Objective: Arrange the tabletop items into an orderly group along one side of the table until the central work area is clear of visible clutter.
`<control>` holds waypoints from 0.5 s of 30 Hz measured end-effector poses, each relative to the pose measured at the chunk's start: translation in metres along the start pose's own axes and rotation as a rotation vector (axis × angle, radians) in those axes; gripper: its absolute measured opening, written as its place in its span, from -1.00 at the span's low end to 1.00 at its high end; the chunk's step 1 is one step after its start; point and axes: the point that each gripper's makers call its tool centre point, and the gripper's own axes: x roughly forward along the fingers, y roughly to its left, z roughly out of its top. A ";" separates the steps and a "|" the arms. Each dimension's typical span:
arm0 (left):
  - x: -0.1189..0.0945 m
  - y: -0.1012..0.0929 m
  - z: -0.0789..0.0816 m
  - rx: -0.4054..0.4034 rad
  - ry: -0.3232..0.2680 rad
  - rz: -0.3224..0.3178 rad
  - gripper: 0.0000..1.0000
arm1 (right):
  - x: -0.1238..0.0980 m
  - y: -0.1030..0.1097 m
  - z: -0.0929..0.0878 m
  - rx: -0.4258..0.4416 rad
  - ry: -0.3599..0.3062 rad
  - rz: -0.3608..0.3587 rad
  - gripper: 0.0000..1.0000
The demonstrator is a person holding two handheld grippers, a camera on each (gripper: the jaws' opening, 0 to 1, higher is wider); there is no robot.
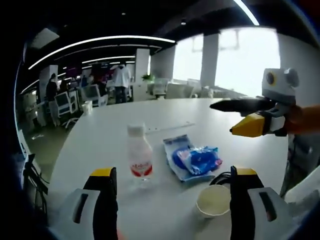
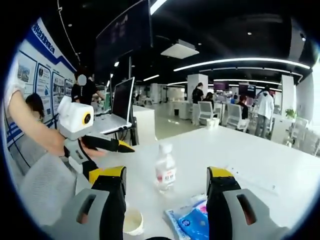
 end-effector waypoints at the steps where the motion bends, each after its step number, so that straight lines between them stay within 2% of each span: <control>1: 0.001 0.000 0.000 0.009 0.007 0.008 0.79 | -0.003 -0.001 0.000 0.002 -0.003 -0.001 0.25; 7: 0.006 -0.007 0.002 0.002 0.007 0.038 0.78 | -0.024 -0.024 -0.011 0.035 -0.015 -0.007 0.25; 15: 0.015 -0.029 0.004 -0.011 0.023 0.120 0.78 | -0.053 -0.049 -0.027 0.048 0.012 0.084 0.26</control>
